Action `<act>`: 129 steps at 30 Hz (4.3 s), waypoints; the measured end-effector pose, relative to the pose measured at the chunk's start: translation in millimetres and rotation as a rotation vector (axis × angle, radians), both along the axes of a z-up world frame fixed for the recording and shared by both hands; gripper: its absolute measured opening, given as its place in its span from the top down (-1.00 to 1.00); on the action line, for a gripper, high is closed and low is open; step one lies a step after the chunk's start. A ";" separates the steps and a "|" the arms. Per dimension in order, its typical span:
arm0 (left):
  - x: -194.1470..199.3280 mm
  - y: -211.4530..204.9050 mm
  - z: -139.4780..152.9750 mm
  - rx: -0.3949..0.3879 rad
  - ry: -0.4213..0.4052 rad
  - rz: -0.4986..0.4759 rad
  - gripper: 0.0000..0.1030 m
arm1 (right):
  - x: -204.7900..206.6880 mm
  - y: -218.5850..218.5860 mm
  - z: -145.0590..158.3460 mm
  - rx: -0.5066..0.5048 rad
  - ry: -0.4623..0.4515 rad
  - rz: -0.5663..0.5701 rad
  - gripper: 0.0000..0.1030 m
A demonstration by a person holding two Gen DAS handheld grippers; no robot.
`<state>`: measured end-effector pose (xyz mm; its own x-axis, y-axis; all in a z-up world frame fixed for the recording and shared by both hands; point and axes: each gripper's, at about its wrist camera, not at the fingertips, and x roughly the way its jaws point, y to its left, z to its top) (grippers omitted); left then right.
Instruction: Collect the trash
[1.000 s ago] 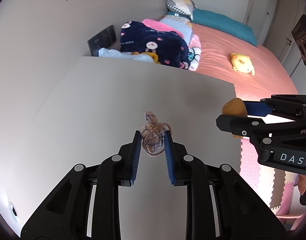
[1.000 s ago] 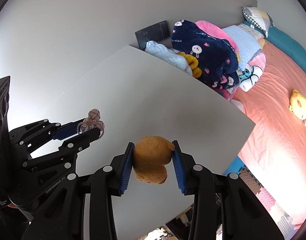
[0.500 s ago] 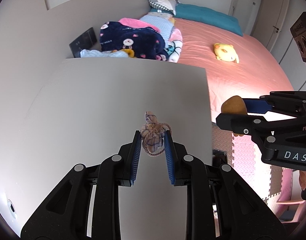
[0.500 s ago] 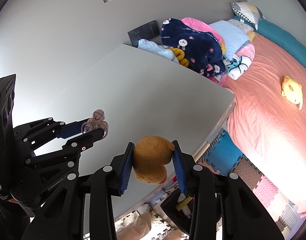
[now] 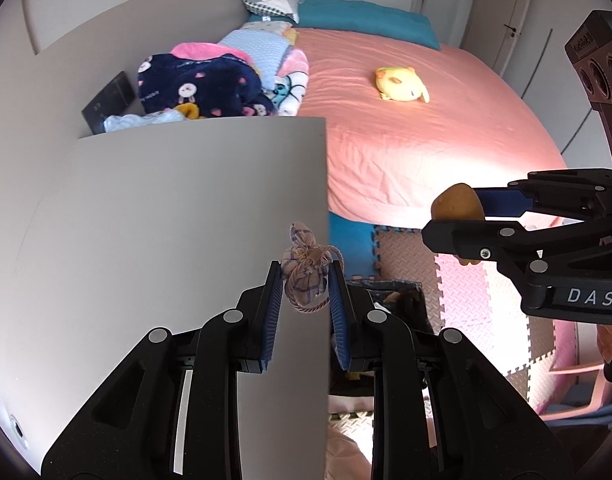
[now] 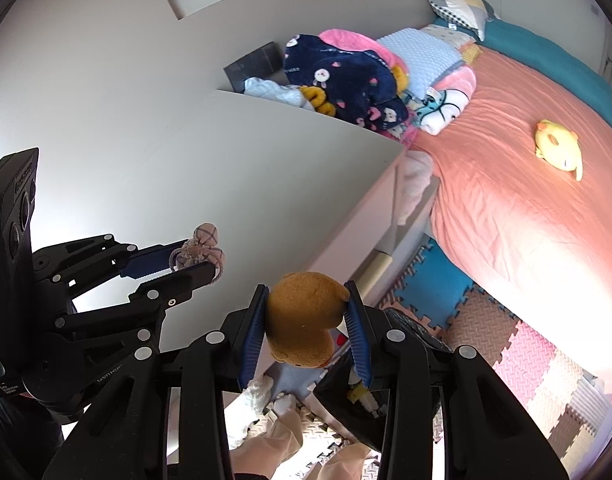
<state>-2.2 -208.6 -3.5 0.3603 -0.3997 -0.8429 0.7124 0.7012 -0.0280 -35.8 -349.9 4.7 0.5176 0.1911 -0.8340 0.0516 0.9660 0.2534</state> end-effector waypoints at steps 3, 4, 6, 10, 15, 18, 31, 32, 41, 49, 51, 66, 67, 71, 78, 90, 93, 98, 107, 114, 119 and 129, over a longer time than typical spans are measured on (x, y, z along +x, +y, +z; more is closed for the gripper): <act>-7.6 -9.4 -3.4 0.004 0.014 -0.023 0.55 | -11.2 -9.8 -3.3 0.000 0.008 -0.020 0.23; -9.6 -11.7 -4.6 0.005 0.016 -0.031 0.55 | -15.3 -13.5 -4.4 -0.002 0.011 -0.027 0.23; -14.0 -18.2 -7.1 0.011 0.021 -0.050 0.55 | -21.7 -19.5 -5.9 -0.004 0.014 -0.042 0.23; -24.7 -31.7 -10.8 0.014 0.033 -0.091 0.55 | -34.9 -32.4 -8.3 -0.006 0.019 -0.075 0.23; -37.3 -50.8 -13.0 0.012 0.041 -0.148 0.55 | -52.3 -46.1 -10.3 -0.009 0.028 -0.116 0.23; -45.6 -63.2 -14.0 0.015 0.046 -0.188 0.55 | -64.0 -55.2 -11.8 -0.005 0.035 -0.144 0.23; -74.0 -102.9 -20.4 0.041 0.058 -0.329 0.55 | -96.7 -85.4 -19.6 0.010 0.050 -0.244 0.23; -74.3 -104.7 -21.3 0.045 0.058 -0.334 0.55 | -99.0 -87.4 -20.1 0.011 0.051 -0.248 0.23; -76.6 -113.6 -29.8 0.067 0.071 -0.350 0.55 | -112.3 -103.2 -25.5 0.016 0.060 -0.284 0.23; -77.8 -115.8 -38.8 0.132 0.085 -0.354 -0.59 | -115.2 -106.2 -25.9 -0.002 0.072 -0.298 -0.05; -77.2 -113.1 -37.5 0.139 0.040 -0.332 -0.88 | -117.7 -105.6 -23.1 -0.036 0.059 -0.306 -0.16; -81.3 -114.0 -34.5 0.141 0.037 -0.354 -0.88 | -121.6 -109.6 -19.8 -0.024 0.048 -0.324 -0.28; -81.4 -114.1 -34.5 0.141 0.037 -0.354 -0.88 | -121.8 -109.2 -20.2 -0.023 0.049 -0.323 -0.28; -81.5 -113.5 -35.0 0.140 0.038 -0.350 -0.88 | -121.2 -107.8 -21.0 -0.020 0.053 -0.319 -0.28; -79.7 -108.8 -33.7 0.131 0.038 -0.336 -0.88 | -120.7 -106.8 -20.9 -0.020 0.055 -0.317 -0.28; -74.1 -106.8 -34.9 0.128 0.046 -0.324 -0.88 | -120.2 -103.5 -20.8 -0.021 0.058 -0.315 -0.28; -72.4 -107.0 -35.2 0.125 0.055 -0.313 -0.88 | -120.1 -103.7 -20.7 -0.022 0.058 -0.316 -0.28; -69.7 -107.6 -35.3 0.118 0.063 -0.308 -0.88 | -120.4 -104.1 -21.8 -0.021 0.058 -0.318 -0.28; -68.9 -110.3 -35.4 0.119 0.066 -0.310 -0.88 | -119.9 -104.3 -22.0 -0.022 0.059 -0.319 -0.28; -68.2 -109.4 -36.7 0.125 0.061 -0.308 -0.88 | -119.5 -104.3 -22.0 -0.021 0.060 -0.318 -0.28; -68.6 -109.5 -35.8 0.112 0.053 -0.310 -0.88 | -119.8 -104.6 -23.1 -0.021 0.061 -0.318 -0.28; -68.2 -109.5 -35.2 0.106 0.048 -0.311 -0.88 | -120.6 -106.7 -25.8 -0.021 0.064 -0.319 -0.28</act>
